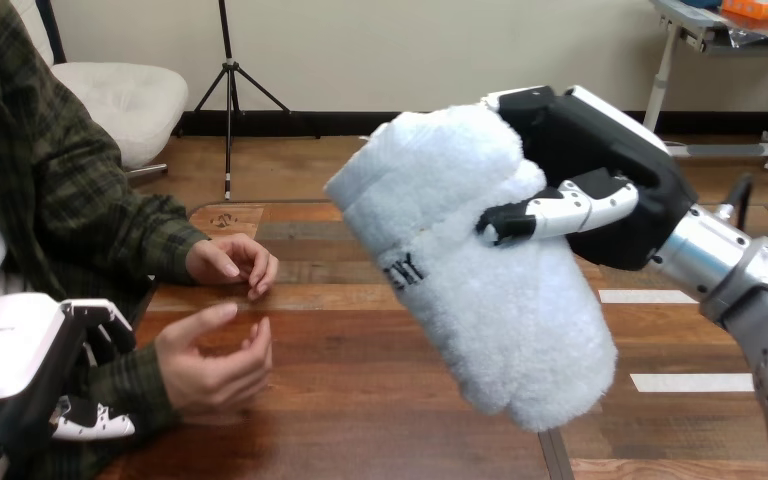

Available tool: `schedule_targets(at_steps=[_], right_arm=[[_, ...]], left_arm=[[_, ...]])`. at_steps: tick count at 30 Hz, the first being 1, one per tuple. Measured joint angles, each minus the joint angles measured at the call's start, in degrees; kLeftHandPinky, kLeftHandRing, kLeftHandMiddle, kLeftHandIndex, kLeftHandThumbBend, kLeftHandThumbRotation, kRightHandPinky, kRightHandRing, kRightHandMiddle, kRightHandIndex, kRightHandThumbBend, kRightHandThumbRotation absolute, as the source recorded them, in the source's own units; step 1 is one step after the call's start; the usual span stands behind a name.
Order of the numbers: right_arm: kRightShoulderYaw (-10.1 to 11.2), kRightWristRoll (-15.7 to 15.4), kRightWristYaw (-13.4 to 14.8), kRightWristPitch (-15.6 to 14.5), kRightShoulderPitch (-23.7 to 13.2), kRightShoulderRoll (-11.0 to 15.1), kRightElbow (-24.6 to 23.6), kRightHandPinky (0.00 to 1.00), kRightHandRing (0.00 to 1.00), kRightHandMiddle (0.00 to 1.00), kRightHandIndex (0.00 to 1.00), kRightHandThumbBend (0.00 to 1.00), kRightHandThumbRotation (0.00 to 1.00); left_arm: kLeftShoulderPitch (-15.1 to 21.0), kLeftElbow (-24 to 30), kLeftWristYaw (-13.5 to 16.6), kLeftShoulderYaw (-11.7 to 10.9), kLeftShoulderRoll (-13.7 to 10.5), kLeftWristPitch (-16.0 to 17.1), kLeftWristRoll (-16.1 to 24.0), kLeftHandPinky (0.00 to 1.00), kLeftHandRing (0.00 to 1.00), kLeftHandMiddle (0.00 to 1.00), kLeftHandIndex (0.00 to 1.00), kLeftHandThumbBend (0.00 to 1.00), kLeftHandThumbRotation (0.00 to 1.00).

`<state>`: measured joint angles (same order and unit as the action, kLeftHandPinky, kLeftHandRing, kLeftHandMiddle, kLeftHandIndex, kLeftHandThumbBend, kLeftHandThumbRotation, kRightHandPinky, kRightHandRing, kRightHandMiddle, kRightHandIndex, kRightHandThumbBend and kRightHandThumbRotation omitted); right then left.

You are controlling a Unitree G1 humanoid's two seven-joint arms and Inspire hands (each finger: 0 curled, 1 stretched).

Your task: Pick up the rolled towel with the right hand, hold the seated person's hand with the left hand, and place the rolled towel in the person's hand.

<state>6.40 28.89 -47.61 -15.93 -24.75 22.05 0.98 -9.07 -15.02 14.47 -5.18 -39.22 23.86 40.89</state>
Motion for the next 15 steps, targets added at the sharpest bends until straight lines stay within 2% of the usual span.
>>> schedule_targets(at_steps=[7, 15], right_arm=[[-0.5, 0.01, -0.23, -0.02, -0.98, -0.47, 0.12, 0.11, 0.18, 0.26, 0.31, 0.82, 0.0], [-1.02, 0.46, -0.26, -0.24, -2.02, -0.46, 0.1, 0.11, 0.17, 0.25, 0.3, 0.82, 0.0]], left_arm=[[-0.04, 2.32, 0.11, 0.04, 0.42, -1.62, 0.23, 0.49, 0.53, 0.59, 0.6, 0.99, 0.03], [-0.06, 5.95, -1.75, 0.63, 1.47, -6.71, 0.9, 0.63, 0.69, 0.73, 0.76, 1.0, 0.19]])
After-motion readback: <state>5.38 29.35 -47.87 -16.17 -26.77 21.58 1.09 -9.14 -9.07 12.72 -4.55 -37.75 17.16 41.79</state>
